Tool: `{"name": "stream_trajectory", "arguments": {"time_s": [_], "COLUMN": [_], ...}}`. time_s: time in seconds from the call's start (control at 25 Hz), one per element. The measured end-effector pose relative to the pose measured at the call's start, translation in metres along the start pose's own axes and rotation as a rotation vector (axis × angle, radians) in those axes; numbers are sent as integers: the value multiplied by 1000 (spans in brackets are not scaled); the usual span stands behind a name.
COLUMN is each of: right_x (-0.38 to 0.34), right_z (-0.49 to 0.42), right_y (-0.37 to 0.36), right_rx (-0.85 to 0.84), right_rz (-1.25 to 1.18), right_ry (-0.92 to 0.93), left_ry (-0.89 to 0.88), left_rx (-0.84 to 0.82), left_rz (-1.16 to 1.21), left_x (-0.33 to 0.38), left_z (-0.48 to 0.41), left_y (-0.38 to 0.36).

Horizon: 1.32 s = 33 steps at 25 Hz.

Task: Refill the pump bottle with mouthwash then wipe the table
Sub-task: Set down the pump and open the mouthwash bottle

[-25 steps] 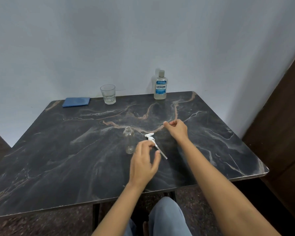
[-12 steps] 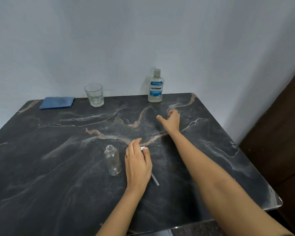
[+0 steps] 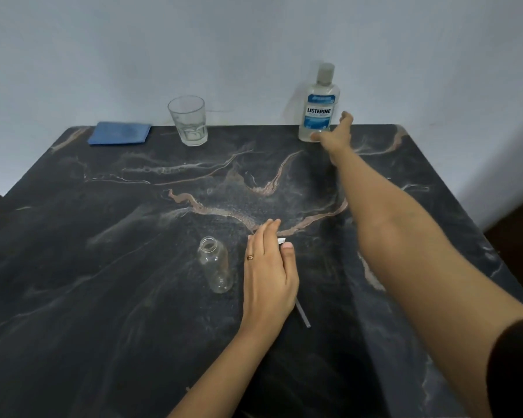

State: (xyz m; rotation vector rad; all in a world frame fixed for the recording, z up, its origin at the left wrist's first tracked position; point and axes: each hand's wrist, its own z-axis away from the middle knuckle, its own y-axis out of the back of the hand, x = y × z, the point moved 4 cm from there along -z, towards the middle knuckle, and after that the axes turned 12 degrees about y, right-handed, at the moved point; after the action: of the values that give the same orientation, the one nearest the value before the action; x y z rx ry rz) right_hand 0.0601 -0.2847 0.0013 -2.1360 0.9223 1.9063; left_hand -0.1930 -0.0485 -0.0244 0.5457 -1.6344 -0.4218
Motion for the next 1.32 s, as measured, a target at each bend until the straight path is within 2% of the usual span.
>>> {"name": "stream_trajectory", "arguments": {"time_s": [0.12,0.32,0.48,0.68,1.04,1.32], "right_x": [-2,-4,-5,-8,-23,-29], "right_z": [-15,-17,3,65,214,287], "right_y": [-5,-10,-7,8,64,90], "right_rx": [-85,-90,-142,-239,-271,-303], "right_rz": [-28,131,142,42,4,-22], "right_ry": [22,103,132,135,118,119], "left_ry": [4,8,-1,-1,-45,-117], "left_rx": [-5,1,1,5,-2,-64], "left_rz": [1,10,10,23,31,43], "left_x": [-1,-1,1,4,7,8], "left_z": [-1,-2,-1,0,7,23], "left_y": [-1,-1,0,3,9,10]}}
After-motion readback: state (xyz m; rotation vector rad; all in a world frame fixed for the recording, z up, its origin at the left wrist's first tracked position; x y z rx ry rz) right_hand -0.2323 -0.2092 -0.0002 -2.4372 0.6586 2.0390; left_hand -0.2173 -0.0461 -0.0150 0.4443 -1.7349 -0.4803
